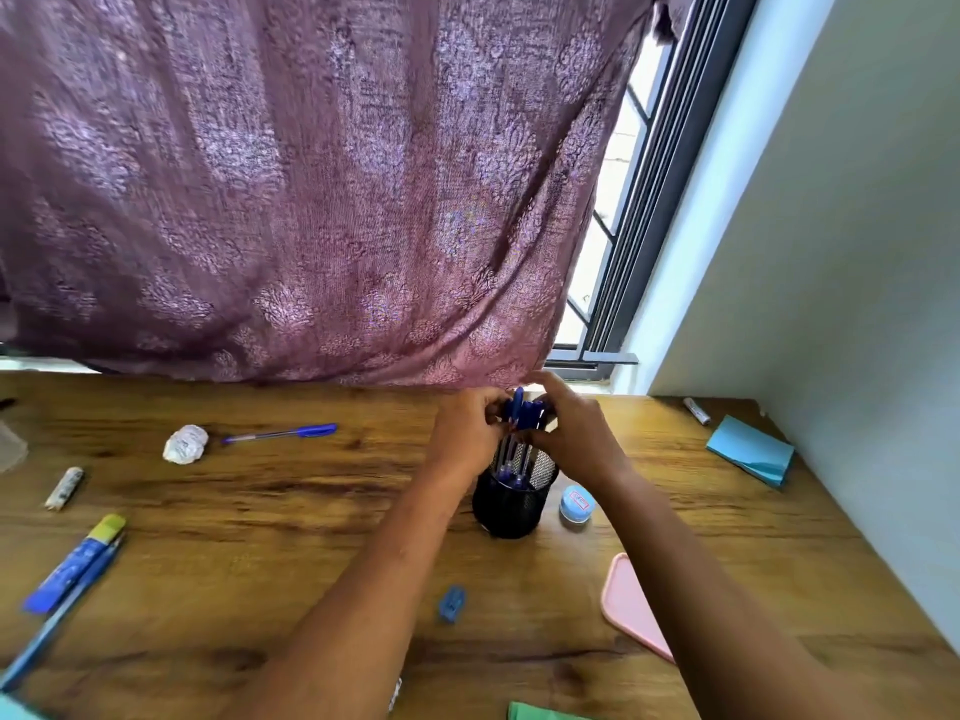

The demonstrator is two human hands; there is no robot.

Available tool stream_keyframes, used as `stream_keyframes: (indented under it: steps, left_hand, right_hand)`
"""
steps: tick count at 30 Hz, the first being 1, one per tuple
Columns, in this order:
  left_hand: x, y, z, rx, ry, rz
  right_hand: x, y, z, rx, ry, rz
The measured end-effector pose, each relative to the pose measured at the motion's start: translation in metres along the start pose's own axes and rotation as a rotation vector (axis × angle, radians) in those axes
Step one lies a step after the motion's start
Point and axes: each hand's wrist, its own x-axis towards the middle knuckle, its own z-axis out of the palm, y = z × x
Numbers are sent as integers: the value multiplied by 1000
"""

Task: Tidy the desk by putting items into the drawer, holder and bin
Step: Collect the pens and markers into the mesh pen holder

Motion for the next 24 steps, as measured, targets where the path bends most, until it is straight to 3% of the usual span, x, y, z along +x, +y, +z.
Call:
stream_keyframes:
  steps: [10,19,24]
  left_hand:
    - [-8,-6,-2,23,-43,-74]
    - [-36,-5,-10,87,-73,-314]
    - [-46,5,-12,135,-127,-359]
  right_hand:
    - [-9,-1,-6,52,5,115]
    - [-28,-6,-3,139,-117,529]
    - [-34,-15,9,232,-96,590]
